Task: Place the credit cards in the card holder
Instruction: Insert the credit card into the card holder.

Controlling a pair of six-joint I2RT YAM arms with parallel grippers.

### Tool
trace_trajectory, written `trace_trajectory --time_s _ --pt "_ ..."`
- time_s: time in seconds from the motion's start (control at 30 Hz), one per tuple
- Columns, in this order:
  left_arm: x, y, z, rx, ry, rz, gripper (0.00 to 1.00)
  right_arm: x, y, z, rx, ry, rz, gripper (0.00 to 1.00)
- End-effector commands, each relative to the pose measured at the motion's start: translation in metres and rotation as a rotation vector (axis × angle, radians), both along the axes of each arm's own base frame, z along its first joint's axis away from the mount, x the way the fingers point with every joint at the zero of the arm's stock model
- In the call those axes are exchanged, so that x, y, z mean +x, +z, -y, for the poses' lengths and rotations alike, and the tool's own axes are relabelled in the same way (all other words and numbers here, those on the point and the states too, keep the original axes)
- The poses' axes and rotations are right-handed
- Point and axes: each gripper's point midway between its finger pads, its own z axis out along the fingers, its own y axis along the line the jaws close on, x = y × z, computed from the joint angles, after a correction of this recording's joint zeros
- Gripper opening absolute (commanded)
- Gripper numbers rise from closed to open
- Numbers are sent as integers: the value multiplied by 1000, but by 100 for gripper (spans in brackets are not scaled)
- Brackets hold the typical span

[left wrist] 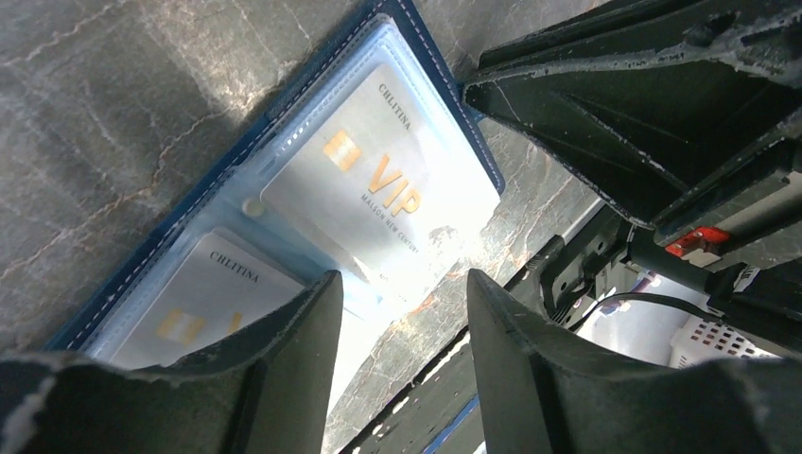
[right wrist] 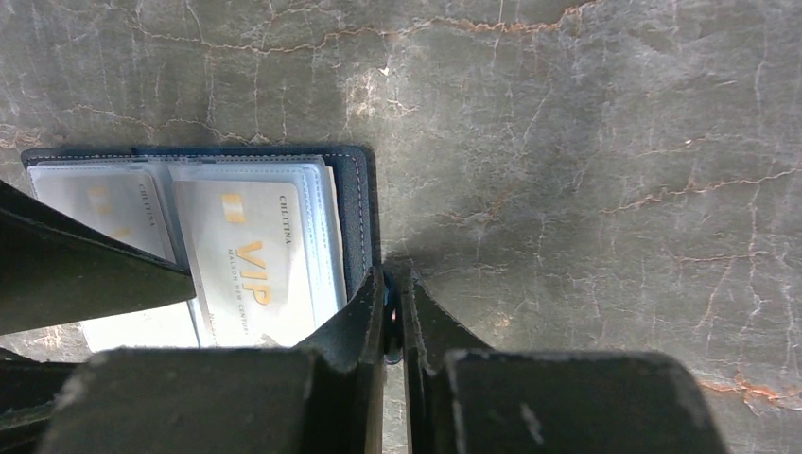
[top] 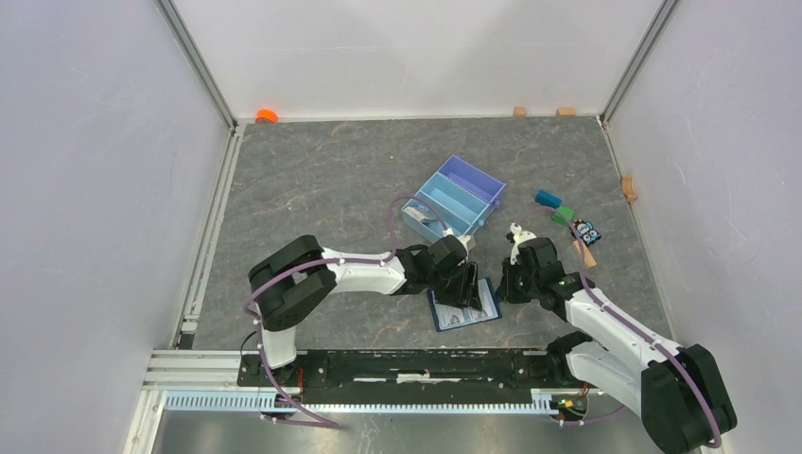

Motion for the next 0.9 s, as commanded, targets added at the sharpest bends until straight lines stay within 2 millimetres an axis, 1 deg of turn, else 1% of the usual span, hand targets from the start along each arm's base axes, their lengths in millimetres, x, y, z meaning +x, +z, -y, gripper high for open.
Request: trace_trajectory --time_s 0.0,0.07,0.17,0.33,0.57,0.77,0.87 --pt "2 -3 -25 103 -5 65 60 -11 -8 10 -48 2 -41 0" --pt "1 -3 -28 104 -2 64 60 -12 -8 10 -47 3 -40 0" --pt "0 -1 -24 76 -7 61 60 -12 -9 10 -48 3 -42 0" --pt "-4 -4 -11 45 -29 44 52 -13 -9 10 -45 2 -42 0" --pt "3 1 6 17 -46 72 45 -13 -10 10 -46 3 -43 0" --pt "6 10 25 -2 -75 96 44 -15 -12 11 -49 5 -50 0" --pt "6 10 32 11 -90 102 44 -16 -13 10 -44 5 -51 0"
